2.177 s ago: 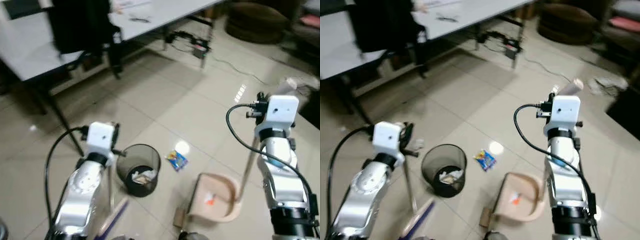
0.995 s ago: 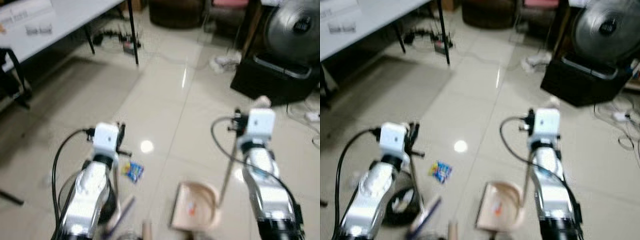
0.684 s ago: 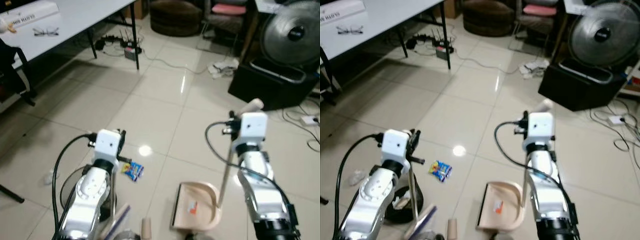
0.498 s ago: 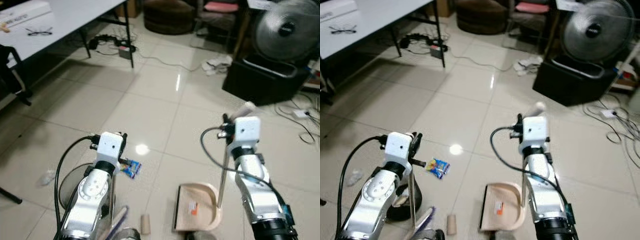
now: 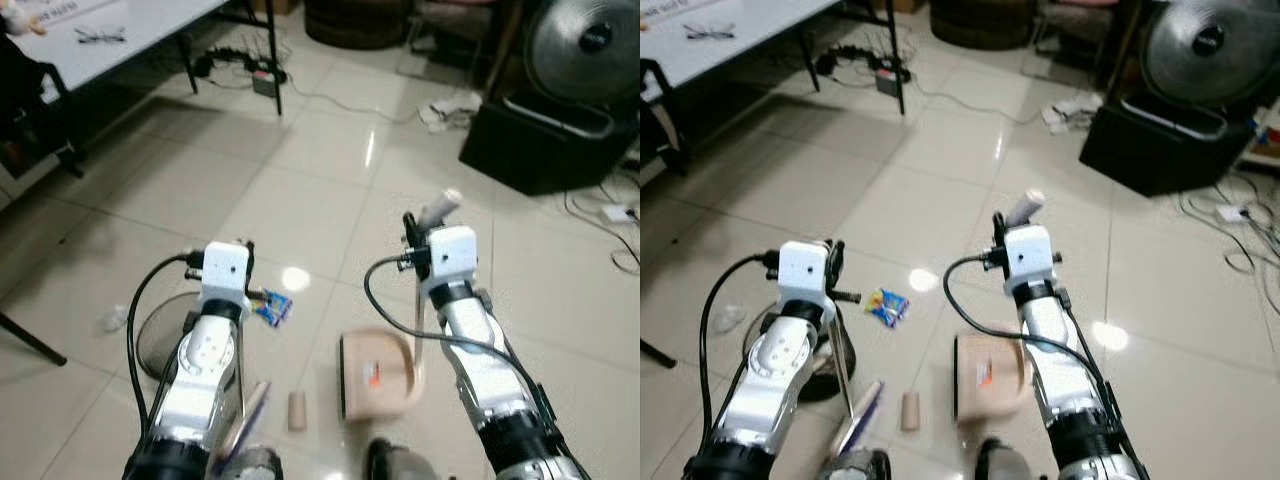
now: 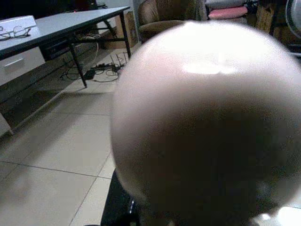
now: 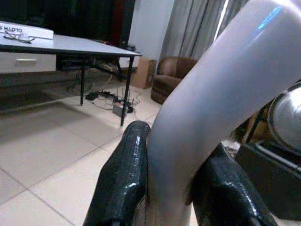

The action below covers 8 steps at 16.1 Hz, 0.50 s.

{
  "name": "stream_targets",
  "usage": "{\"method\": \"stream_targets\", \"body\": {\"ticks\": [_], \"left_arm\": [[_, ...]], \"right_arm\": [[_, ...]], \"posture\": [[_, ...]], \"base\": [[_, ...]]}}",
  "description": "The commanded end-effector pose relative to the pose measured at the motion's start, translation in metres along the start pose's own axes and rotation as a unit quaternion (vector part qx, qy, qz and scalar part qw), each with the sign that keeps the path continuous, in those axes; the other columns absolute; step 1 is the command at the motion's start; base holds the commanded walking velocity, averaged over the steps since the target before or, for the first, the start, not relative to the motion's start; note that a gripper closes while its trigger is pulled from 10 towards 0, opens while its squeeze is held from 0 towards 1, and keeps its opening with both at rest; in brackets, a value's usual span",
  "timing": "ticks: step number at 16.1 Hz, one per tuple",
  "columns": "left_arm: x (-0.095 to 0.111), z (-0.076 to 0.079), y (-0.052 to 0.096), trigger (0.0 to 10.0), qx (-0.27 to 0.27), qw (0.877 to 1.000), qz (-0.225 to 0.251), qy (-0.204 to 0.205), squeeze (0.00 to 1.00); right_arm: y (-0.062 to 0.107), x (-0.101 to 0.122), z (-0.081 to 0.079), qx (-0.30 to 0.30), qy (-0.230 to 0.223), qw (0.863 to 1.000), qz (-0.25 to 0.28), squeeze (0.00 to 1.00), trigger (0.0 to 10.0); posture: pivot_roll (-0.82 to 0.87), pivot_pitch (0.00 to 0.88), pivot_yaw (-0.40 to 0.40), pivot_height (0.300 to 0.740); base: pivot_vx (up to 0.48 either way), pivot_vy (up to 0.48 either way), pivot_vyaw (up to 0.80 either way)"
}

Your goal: Sweep floor

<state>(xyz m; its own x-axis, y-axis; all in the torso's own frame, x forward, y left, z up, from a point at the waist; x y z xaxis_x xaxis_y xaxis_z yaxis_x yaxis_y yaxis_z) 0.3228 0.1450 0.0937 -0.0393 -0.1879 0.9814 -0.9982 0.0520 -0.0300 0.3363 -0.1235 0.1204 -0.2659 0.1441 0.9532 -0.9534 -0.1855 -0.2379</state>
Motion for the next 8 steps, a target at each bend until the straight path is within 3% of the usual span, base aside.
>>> {"method": "stream_targets", "body": {"ticks": [1,3,5,8], "left_arm": [[-0.002,0.002,-0.003,10.0,0.013,1.000,0.005,0.000,0.00],[-0.002,0.002,-0.005,10.0,0.033,0.999,0.010,-0.003,0.00],[-0.003,-0.001,-0.010,10.0,0.078,0.997,0.014,0.022,0.00],[0.002,-0.001,-0.015,10.0,0.097,0.995,0.026,0.026,0.00]], "right_arm": [[-0.003,0.001,0.000,0.001,0.012,1.000,0.016,0.00,10.0],[-0.002,-0.004,-0.002,0.005,0.021,1.000,0.016,0.00,10.0],[0.000,-0.015,-0.009,0.010,0.033,0.999,0.002,0.00,10.0],[-0.002,-0.024,-0.010,0.000,0.033,0.999,-0.013,0.00,10.0]], "posture": [[0.01,0.201,0.016,0.740],[0.01,0.206,0.013,0.740],[0.01,0.219,0.008,0.740],[0.03,0.249,0.007,0.740]], "base": [[0.000,0.000,0.00],[0.000,0.000,0.00],[0.000,0.000,0.00],[0.000,0.000,0.00]]}}
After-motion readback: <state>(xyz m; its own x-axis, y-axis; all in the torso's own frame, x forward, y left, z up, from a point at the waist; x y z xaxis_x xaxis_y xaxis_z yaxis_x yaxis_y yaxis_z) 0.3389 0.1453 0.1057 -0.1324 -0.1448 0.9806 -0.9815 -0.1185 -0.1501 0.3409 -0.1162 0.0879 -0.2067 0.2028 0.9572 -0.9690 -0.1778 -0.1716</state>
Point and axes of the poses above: a point about 5 cm out from each wrist's last joint towards the gripper, its own y axis pointing back from the gripper into the wrist, its own x axis along the axis of the wrist's last joint, z = x × y, the point moved 3 cm from there along -y, pointing out of the wrist towards the gripper, and after that the axes turned 2 degrees about -y, right-handed, at the moved point
